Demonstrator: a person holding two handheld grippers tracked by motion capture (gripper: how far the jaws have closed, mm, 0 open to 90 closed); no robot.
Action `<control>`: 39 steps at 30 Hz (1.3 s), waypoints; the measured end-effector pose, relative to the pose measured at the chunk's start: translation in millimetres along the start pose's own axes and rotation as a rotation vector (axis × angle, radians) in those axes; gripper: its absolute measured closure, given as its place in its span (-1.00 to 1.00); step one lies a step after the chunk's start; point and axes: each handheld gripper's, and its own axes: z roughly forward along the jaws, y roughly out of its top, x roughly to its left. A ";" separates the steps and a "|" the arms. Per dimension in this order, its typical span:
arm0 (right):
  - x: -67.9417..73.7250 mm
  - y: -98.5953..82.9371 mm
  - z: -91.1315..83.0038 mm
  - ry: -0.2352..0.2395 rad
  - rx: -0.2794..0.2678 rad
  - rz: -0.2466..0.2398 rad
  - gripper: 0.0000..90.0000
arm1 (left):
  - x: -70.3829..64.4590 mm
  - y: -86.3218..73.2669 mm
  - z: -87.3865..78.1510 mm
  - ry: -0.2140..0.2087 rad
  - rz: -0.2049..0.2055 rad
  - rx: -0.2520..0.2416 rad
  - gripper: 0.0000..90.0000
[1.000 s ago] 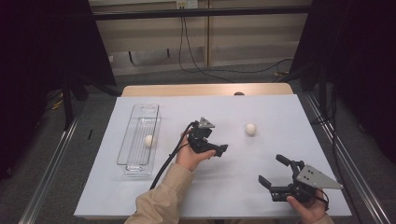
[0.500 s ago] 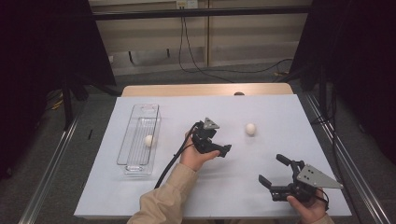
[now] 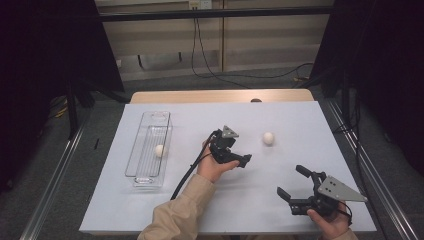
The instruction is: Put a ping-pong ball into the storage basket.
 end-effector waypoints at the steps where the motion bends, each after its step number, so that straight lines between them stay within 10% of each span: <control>1: -0.1 0.1 0.0 -0.001 0.000 0.001 -0.91 | 0.0 0.2 1.2 0.000 -0.001 0.001 -0.83; 39: -1.9 -0.2 1.3 -0.002 0.000 0.007 -0.91 | -6.2 6.9 26.2 -0.009 -0.016 -0.025 -0.83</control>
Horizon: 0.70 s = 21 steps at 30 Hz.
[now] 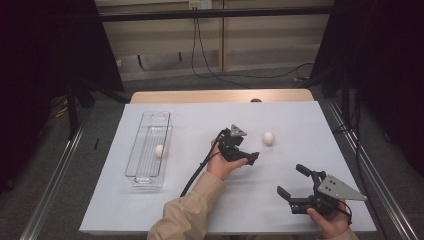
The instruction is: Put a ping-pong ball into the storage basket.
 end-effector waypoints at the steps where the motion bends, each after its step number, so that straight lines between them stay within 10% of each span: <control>1: 0.0 0.0 0.0 0.000 0.000 -0.001 -0.91 | -0.1 0.2 0.6 0.003 0.000 -0.003 -0.83; 21: 0.2 0.2 0.1 0.001 -0.001 0.002 -0.91 | -8.2 6.4 16.3 0.005 0.016 0.012 -0.82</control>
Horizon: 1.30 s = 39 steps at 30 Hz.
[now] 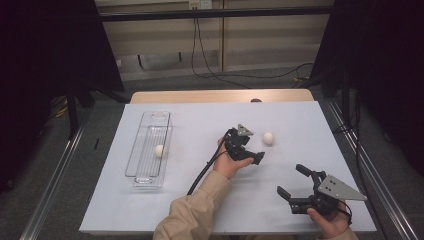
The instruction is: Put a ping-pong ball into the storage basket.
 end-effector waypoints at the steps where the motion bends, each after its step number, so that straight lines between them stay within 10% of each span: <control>1: -0.1 0.0 -0.1 0.001 0.002 -0.006 -0.91 | -0.1 0.2 0.2 0.000 -0.001 0.003 -0.82; 39: -0.8 0.3 -0.8 0.003 -0.002 -0.008 -0.91 | 1.0 8.9 14.3 0.010 -0.022 -0.011 -0.81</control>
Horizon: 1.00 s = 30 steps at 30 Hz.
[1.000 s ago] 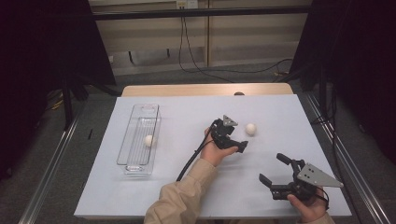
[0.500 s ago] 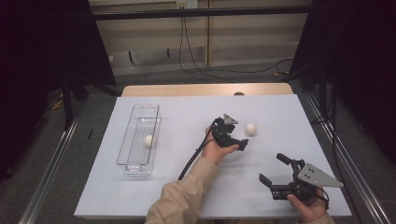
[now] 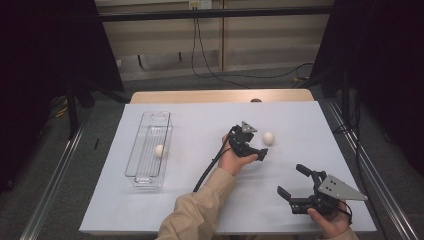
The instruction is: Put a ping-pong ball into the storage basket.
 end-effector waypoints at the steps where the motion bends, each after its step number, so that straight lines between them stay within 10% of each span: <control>1: 0.0 0.0 0.0 0.000 0.000 0.000 -0.91 | 0.2 0.1 0.3 0.000 0.002 0.002 -0.81; 30: -0.3 -0.2 -0.3 -0.001 0.002 0.003 -0.91 | 1.7 8.8 15.8 0.018 0.008 -0.006 -0.81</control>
